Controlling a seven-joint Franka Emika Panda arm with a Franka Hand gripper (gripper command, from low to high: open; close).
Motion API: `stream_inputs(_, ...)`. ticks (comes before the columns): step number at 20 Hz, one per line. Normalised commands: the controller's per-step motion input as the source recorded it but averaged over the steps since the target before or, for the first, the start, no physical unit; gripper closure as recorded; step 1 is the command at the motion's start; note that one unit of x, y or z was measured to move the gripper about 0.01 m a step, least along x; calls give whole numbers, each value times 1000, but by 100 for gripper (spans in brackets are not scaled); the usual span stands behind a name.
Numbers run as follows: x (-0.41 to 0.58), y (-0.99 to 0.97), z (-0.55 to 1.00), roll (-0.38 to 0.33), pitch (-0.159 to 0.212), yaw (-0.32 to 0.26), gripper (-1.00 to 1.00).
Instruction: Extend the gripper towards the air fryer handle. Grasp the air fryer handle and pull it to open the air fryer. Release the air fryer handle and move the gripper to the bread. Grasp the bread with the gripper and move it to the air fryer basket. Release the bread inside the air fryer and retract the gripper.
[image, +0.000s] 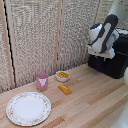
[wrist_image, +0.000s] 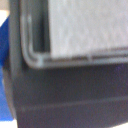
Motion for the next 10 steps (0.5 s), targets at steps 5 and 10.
stream_inputs(5,19,322,83,339,54,-175,100)
stream_inputs(10,4,230,83,337,46,-217,100)
